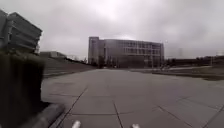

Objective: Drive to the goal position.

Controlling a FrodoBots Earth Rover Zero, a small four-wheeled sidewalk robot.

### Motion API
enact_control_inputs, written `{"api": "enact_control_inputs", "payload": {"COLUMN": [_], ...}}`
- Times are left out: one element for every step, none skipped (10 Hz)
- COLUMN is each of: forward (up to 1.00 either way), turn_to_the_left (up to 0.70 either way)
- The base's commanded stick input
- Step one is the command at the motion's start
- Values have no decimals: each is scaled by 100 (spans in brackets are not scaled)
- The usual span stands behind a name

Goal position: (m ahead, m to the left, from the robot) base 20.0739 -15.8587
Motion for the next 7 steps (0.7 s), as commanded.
{"api": "enact_control_inputs", "payload": {"forward": [70,70,70,70,70,70,70], "turn_to_the_left": [0,0,0,0,32,25,6]}}
